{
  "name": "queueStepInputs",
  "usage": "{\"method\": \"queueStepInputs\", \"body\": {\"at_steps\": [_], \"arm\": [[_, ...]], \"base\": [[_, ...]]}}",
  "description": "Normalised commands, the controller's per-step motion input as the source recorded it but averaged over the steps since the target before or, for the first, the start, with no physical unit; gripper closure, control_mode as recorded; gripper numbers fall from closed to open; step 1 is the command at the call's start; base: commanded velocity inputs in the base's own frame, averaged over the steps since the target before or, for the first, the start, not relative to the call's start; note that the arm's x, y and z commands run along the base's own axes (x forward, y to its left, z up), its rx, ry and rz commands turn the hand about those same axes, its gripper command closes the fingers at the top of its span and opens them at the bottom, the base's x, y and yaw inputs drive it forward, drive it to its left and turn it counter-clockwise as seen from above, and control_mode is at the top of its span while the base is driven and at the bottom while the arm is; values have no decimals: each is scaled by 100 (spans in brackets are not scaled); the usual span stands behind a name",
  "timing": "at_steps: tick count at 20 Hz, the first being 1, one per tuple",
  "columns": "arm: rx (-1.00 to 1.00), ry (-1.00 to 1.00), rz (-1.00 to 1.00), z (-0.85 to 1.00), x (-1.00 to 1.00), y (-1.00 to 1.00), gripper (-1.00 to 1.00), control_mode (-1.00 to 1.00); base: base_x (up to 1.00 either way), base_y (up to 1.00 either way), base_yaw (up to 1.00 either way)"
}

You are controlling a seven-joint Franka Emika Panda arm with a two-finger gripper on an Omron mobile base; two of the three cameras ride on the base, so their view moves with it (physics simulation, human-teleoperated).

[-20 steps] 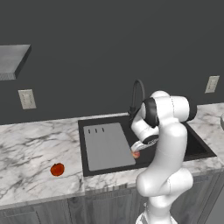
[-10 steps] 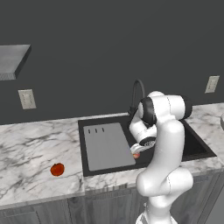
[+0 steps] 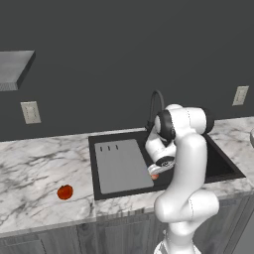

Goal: Remove the tomato and peach from the sink. Then move the bowl and cup from the counter to the sink for washing.

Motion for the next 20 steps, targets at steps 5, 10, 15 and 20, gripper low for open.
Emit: {"method": "queueStepInputs", "body": {"at_steps": [5,10,15,20], "arm": [[0,0,0,-10,5,0,-100,-100],[0,0,0,-7,7,0,-100,-100],[0,0,0,-6,6,1,-100,-100],[0,0,0,-4,9,3,-100,-100]], "base": [[0,0,0],[0,0,0],[0,0,0],[0,0,0]]}}
